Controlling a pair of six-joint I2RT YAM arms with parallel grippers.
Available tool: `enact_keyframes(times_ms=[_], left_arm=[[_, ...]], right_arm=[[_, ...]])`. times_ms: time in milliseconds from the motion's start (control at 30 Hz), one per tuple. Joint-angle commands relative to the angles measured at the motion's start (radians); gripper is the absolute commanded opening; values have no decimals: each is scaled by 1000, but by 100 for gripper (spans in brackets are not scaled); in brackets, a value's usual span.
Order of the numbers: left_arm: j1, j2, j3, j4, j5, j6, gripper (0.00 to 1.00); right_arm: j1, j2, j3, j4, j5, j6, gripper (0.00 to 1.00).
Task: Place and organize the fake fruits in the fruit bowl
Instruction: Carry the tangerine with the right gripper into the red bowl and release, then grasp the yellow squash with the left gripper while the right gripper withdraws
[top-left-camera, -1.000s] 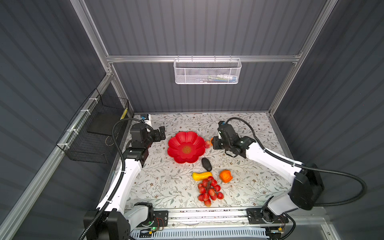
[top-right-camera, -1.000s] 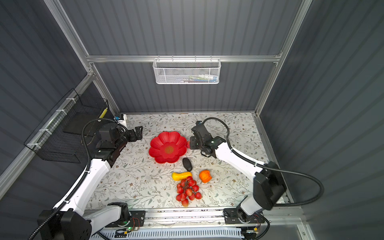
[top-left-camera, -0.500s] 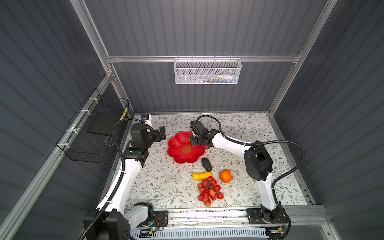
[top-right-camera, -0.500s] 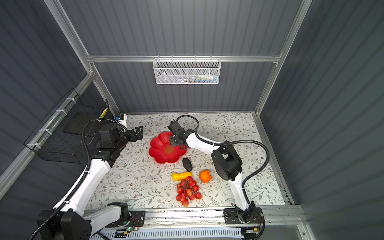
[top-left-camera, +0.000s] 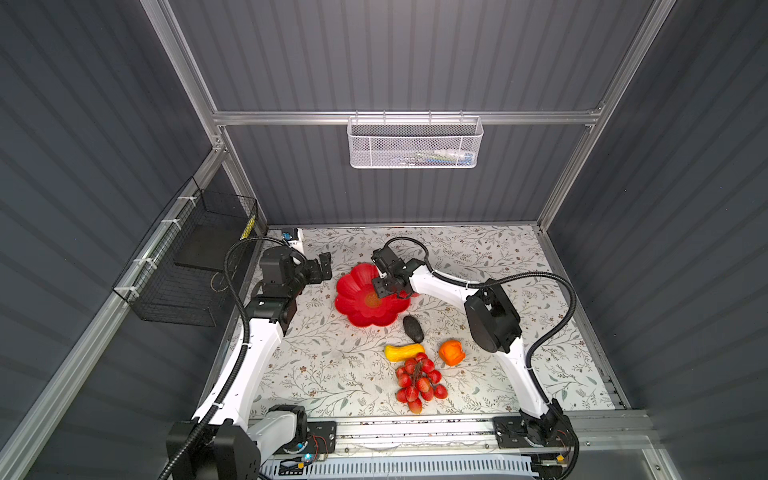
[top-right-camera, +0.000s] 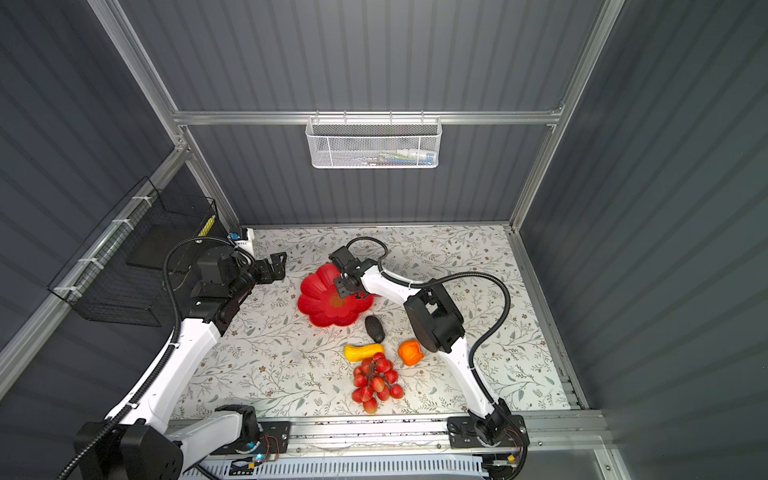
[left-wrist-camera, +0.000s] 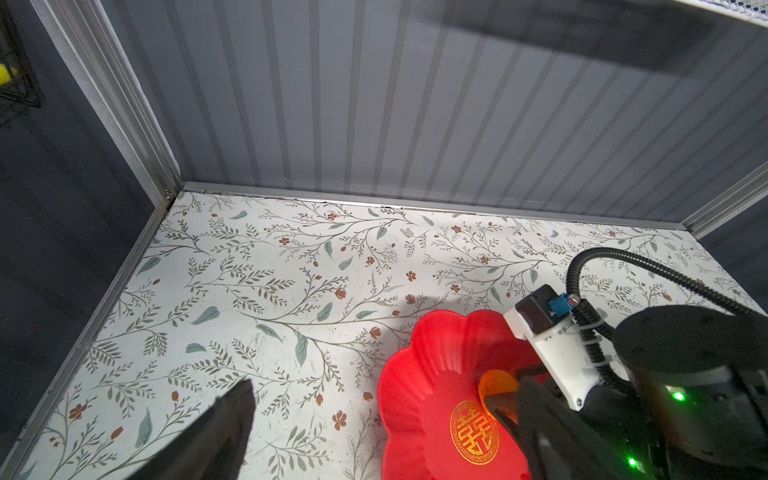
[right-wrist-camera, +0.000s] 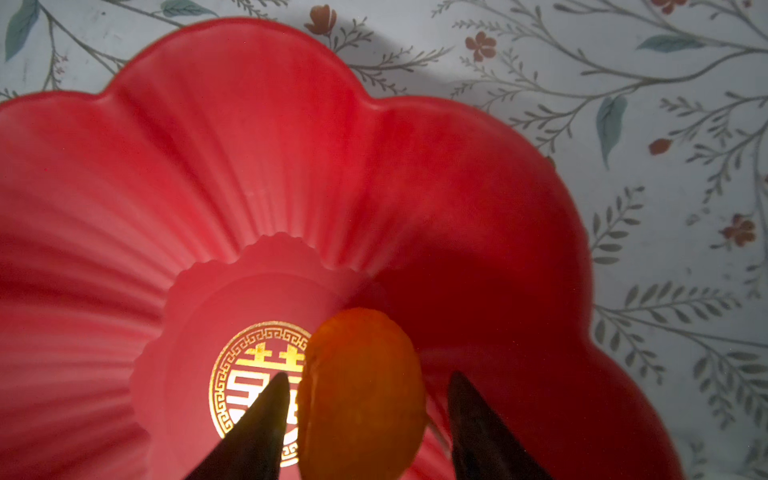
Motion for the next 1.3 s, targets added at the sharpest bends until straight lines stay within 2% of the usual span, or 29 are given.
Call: enact_keyframes(times_ms=[0, 133, 333, 433, 600, 733, 900, 1067, 1267], left_arm=[[3, -18, -6, -1, 21, 13, 98], [3, -9, 3, -14, 86, 43, 95], [-10, 57, 65, -105, 263, 127, 89], [-90, 86, 83, -160, 284, 203, 87], [-308, 152, 89, -279, 207, 371, 85], [-446, 196, 82, -325, 216, 448, 82], [-586, 284, 82, -381, 157, 500, 77], [-684, 372, 94, -410, 130, 521, 72], [-754, 466, 113, -416, 85, 510, 67]], right_arm=[[-3, -57, 28, -26, 24, -6, 66], [-29, -220, -62, 35, 22, 13, 74], [-139, -597, -422, 289, -59, 96, 89], [-206, -755, -601, 378, -79, 137, 99], [-305, -947, -825, 431, -83, 181, 99], [-346, -1038, -913, 406, -66, 185, 99], [-386, -1106, -984, 379, -60, 185, 99], [-409, -1128, -1003, 366, -62, 191, 99], [-429, -1143, -1010, 367, -73, 201, 99]])
